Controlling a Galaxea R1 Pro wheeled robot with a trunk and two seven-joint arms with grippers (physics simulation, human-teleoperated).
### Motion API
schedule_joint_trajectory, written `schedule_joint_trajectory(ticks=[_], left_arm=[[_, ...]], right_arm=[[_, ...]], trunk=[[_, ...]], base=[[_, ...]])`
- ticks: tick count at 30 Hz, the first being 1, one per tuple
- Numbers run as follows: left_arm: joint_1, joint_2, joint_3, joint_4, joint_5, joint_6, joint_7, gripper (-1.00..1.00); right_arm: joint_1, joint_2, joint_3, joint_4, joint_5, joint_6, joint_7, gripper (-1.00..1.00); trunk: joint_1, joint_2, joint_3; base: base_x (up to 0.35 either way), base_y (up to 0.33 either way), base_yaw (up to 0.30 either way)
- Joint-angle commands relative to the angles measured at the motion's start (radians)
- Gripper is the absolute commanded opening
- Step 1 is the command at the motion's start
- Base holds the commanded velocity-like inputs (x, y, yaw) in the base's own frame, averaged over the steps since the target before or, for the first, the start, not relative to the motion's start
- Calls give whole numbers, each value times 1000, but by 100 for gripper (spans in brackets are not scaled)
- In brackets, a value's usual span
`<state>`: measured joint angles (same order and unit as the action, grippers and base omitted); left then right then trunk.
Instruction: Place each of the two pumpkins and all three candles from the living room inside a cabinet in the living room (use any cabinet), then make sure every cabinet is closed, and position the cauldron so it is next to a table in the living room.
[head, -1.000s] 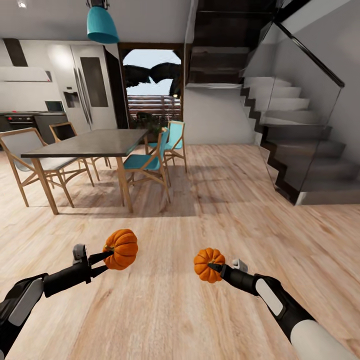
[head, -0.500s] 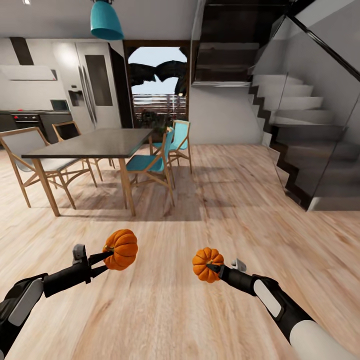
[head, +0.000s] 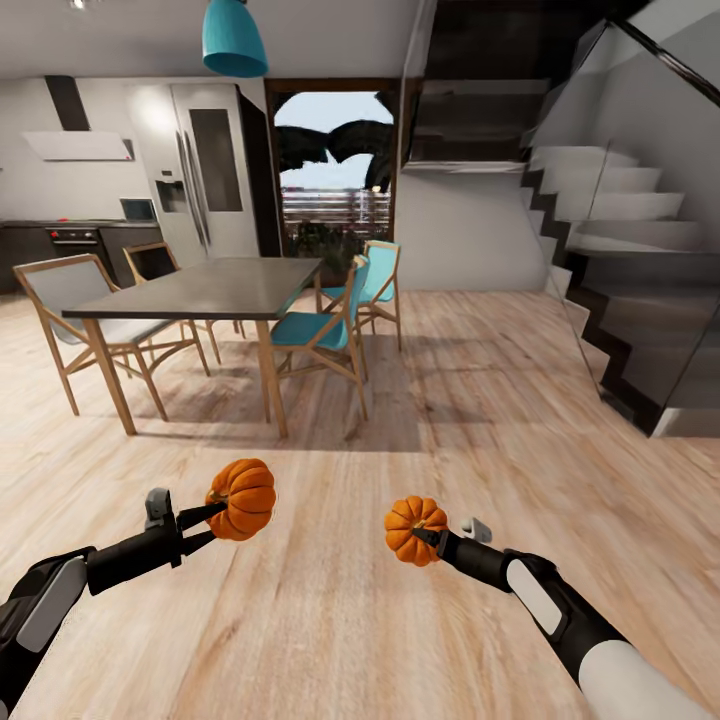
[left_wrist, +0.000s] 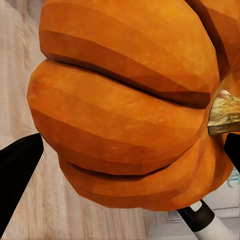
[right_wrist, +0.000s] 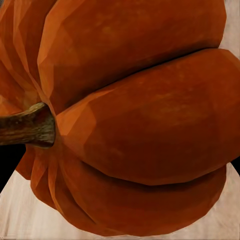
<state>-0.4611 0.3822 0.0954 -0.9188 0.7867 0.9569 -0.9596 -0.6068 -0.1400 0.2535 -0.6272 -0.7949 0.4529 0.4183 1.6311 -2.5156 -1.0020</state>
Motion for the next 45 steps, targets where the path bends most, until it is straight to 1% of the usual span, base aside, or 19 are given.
schedule_joint_trajectory(ticks=[1, 25, 31, 36, 45], left_arm=[[-1, 0, 1, 0, 11, 10, -2, -100], [-1, -2, 0, 0, 12, 9, -2, -100], [-1, -2, 0, 1, 12, 9, -2, -100], [-1, -2, -1, 2, 11, 8, -1, -100], [-1, 10, 4, 3, 12, 9, -2, -100]], right_arm=[[-1, -1, 3, -2, -12, 4, -3, -100], [-1, -1, 4, -3, -12, 4, -3, -100], [-1, -1, 28, -3, -12, 4, -3, -100], [-1, -1, 30, -2, -12, 4, -3, -100], [-1, -1, 30, -1, -13, 4, -3, -100]], trunk=[[0, 0, -1], [0, 0, -16], [0, 0, -19], [0, 0, -22], [0, 0, -28]], base=[[98, 81, 264], [5, 17, 269], [0, 7, 270], [0, 0, 270], [0, 0, 269]])
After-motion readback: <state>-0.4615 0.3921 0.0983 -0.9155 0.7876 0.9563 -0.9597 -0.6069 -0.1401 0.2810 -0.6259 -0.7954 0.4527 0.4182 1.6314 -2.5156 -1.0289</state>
